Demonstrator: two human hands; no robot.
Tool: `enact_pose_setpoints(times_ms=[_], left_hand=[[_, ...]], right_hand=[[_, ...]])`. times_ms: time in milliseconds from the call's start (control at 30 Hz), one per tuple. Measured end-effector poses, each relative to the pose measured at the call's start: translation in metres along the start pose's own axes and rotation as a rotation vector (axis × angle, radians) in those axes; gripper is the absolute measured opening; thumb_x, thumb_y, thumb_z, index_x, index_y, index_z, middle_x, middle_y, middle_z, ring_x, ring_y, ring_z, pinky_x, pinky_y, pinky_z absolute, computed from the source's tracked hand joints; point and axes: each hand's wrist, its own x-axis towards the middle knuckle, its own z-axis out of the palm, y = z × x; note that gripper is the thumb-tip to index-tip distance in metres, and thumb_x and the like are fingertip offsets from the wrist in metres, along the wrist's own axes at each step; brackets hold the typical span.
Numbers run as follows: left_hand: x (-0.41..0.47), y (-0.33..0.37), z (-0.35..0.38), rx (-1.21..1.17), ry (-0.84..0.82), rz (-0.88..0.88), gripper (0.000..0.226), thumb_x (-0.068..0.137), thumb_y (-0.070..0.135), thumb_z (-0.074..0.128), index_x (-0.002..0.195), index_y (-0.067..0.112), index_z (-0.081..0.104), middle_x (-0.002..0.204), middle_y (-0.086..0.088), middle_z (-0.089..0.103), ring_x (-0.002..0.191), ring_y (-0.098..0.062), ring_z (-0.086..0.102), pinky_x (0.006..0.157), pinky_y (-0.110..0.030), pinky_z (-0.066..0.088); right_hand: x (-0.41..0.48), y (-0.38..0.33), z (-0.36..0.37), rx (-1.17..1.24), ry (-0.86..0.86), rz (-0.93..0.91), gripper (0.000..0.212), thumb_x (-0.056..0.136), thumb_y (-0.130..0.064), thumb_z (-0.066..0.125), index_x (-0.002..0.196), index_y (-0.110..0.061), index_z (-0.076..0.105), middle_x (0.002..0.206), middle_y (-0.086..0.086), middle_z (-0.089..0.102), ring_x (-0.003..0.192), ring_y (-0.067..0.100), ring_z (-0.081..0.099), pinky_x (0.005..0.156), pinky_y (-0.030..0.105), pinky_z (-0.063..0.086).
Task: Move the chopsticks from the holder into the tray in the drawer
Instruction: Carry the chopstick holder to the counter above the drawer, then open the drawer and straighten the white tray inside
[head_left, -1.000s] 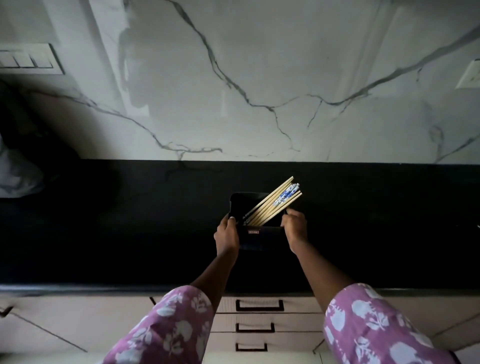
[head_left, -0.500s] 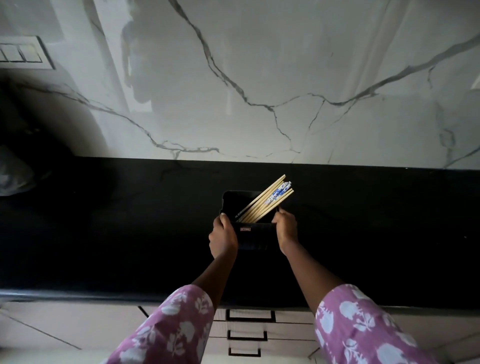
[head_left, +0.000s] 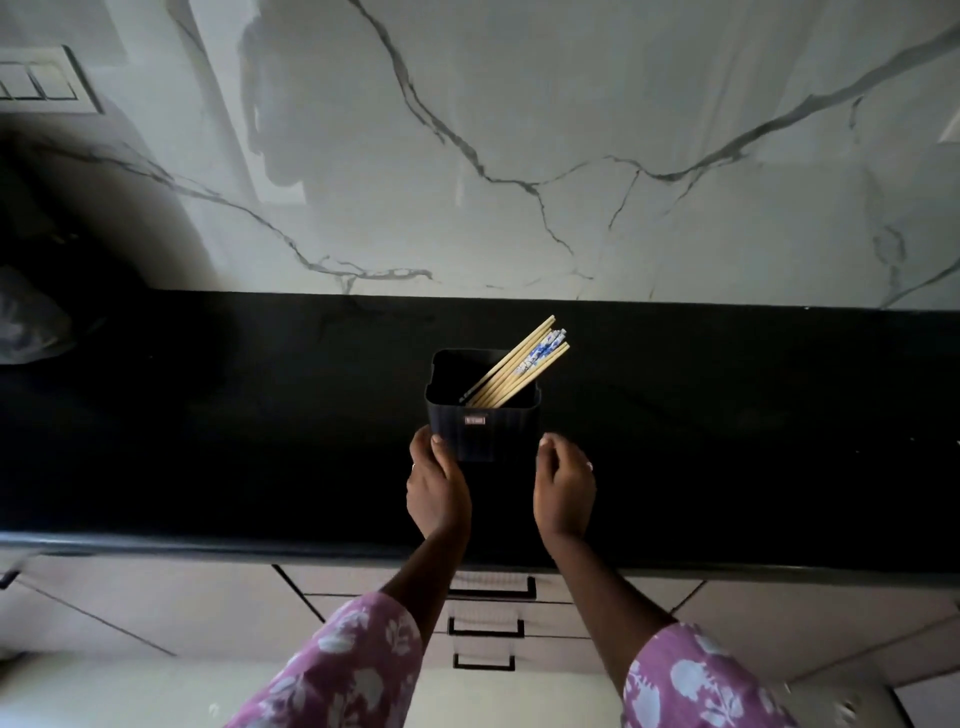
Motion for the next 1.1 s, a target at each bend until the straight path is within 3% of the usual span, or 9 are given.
enact_pose_setpoints(times_ms=[133,333,433,500,600,667,767,900,1100], left_hand=[[-0.040,-0.024,-0.004,0.015,-0.003,0.123,0.026,0.097,0.024,0.041,0.120,0.018,0.050,0.100,-0.001,0.071,0.081,-0.025,0.067,0.063,-0.024,0.036],[-0.077,-0.059,-0.022,0.246,-0.269,0.532,0.026,0.085,0.023,0.046,0.079,0.009,0.067,0.076,-0.007,0.069,0.062,-0.028,0.065,0.048,-0.029,0.047],[-0.081,-0.075,-0.020,0.298,-0.323,0.914,0.025,0.077,0.022,0.050,0.076,0.006,0.069,0.081,-0.009,0.068,0.062,-0.025,0.063,0.048,-0.023,0.046],[-0.083,-0.091,-0.022,0.314,-0.388,0.987,0.024,0.078,0.020,0.051,0.077,0.004,0.069,0.080,-0.010,0.067,0.062,-0.025,0.063,0.050,-0.024,0.048],[-0.086,-0.115,-0.023,0.459,-0.543,0.933,0.026,0.079,0.021,0.048,0.083,0.007,0.070,0.082,-0.006,0.068,0.069,-0.024,0.066,0.055,-0.024,0.051],[-0.085,-0.123,-0.015,0.635,-0.717,0.814,0.033,0.080,0.019,0.046,0.103,0.008,0.067,0.105,-0.008,0.067,0.095,-0.024,0.065,0.079,-0.025,0.051],[-0.081,-0.136,0.001,0.714,-0.819,0.580,0.052,0.085,0.008,0.043,0.137,0.013,0.042,0.142,-0.004,0.044,0.132,-0.020,0.038,0.111,-0.026,0.022],[-0.081,-0.152,0.017,0.869,-0.851,0.520,0.045,0.093,0.014,0.036,0.138,0.014,0.037,0.139,-0.004,0.044,0.129,-0.020,0.038,0.109,-0.029,0.020],[-0.087,-0.158,0.030,0.946,-0.811,0.532,0.040,0.093,0.007,0.027,0.131,0.010,0.041,0.129,-0.007,0.048,0.120,-0.024,0.040,0.102,-0.030,0.026]], right_hand=[[-0.040,0.024,-0.015,-0.190,-0.056,-0.354,0.028,0.087,-0.019,0.050,0.072,-0.003,0.066,0.077,0.012,0.066,0.070,0.024,0.063,0.062,0.028,0.051],[-0.093,0.072,-0.025,-0.287,-0.296,-0.600,0.009,0.076,-0.014,0.070,0.077,-0.004,0.069,0.085,0.012,0.068,0.076,0.028,0.066,0.066,0.029,0.057],[-0.103,0.082,-0.022,-0.291,-0.378,-0.697,0.035,0.092,-0.027,0.049,0.092,-0.002,0.072,0.095,0.016,0.070,0.088,0.026,0.063,0.076,0.029,0.055],[-0.112,0.089,-0.022,-0.300,-0.481,-0.739,0.034,0.091,-0.027,0.049,0.094,-0.001,0.071,0.095,0.014,0.071,0.086,0.026,0.065,0.078,0.029,0.055],[-0.125,0.100,-0.019,-0.346,-0.683,-0.712,0.028,0.071,-0.018,0.071,0.096,-0.005,0.071,0.093,0.008,0.070,0.081,0.022,0.068,0.074,0.025,0.056],[-0.127,0.104,-0.012,-0.444,-0.781,-0.637,0.040,0.062,-0.022,0.079,0.099,-0.007,0.072,0.095,0.003,0.071,0.086,0.017,0.069,0.079,0.021,0.056],[-0.126,0.108,0.003,-0.631,-0.791,-0.591,0.047,0.075,-0.022,0.070,0.117,-0.004,0.063,0.114,0.007,0.067,0.107,0.019,0.065,0.096,0.025,0.051],[-0.124,0.105,0.015,-0.799,-0.859,-0.628,0.038,0.087,-0.023,0.053,0.123,-0.012,0.061,0.117,-0.002,0.068,0.113,0.012,0.062,0.101,0.025,0.047],[-0.126,0.105,0.031,-0.761,-0.874,-0.334,0.031,0.089,-0.006,0.051,0.118,0.003,0.053,0.116,0.017,0.062,0.112,0.028,0.058,0.097,0.030,0.047]])
